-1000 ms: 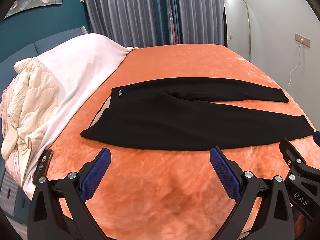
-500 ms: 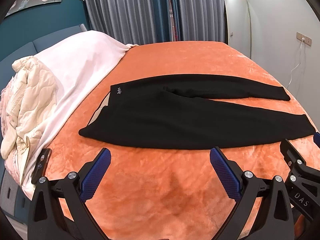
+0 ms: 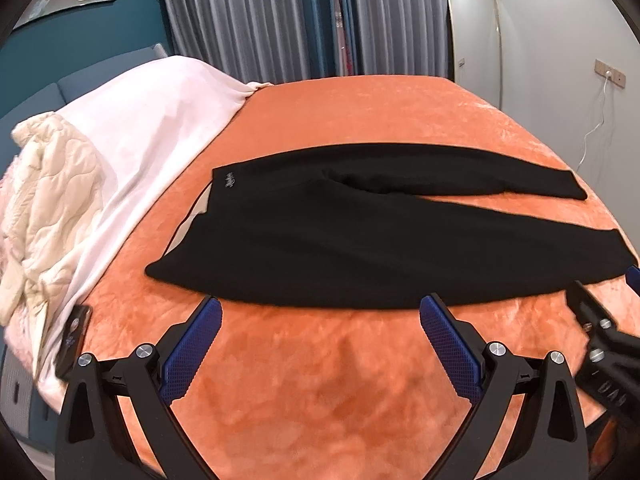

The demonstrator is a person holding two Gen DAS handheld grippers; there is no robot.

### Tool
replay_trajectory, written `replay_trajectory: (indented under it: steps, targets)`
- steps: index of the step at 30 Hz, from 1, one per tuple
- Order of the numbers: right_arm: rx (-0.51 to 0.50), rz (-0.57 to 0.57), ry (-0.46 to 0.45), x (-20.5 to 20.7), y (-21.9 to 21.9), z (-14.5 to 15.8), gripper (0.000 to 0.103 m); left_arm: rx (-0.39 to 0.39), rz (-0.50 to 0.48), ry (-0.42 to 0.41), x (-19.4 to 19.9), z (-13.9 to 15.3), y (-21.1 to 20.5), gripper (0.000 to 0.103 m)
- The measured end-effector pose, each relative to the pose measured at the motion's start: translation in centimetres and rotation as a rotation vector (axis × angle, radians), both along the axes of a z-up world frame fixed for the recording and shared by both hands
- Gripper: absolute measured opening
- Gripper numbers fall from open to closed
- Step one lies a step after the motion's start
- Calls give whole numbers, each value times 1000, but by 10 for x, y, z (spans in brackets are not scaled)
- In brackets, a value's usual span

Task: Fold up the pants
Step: 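Grasp the waistband with the left tool while the right tool grasps the waistband's other corner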

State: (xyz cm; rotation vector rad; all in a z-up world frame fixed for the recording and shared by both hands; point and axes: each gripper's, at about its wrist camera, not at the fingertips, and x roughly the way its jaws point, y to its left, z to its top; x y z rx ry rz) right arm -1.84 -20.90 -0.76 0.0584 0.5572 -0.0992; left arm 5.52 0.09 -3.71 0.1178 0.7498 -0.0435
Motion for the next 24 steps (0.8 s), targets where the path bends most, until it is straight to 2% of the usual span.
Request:
replay_trajectory:
  steps: [3, 5, 9, 13, 15, 19, 24]
  targets:
    - [24, 9, 3, 26, -37, 0, 98, -42, 16, 26, 43, -1, 24, 98]
    - [13, -36, 0, 50, -73, 1, 98, -29, 60, 35, 79, -3, 41, 98]
    - [22, -143, 45, 129, -175, -1, 98, 19, 142, 39, 168, -14, 76, 98]
    - [91, -213, 91, 213, -273, -6, 98, -3, 170, 87, 261, -34, 111, 98]
    - [108, -232, 107, 247, -305, -9, 98, 0, 203, 100, 298, -42, 126, 97]
    - [81, -270, 164, 309, -353, -23, 98, 35, 238, 162, 363, -63, 151, 97]
    - [68, -267, 240, 364, -380, -45, 98, -70, 297, 309, 427, -95, 193, 97]
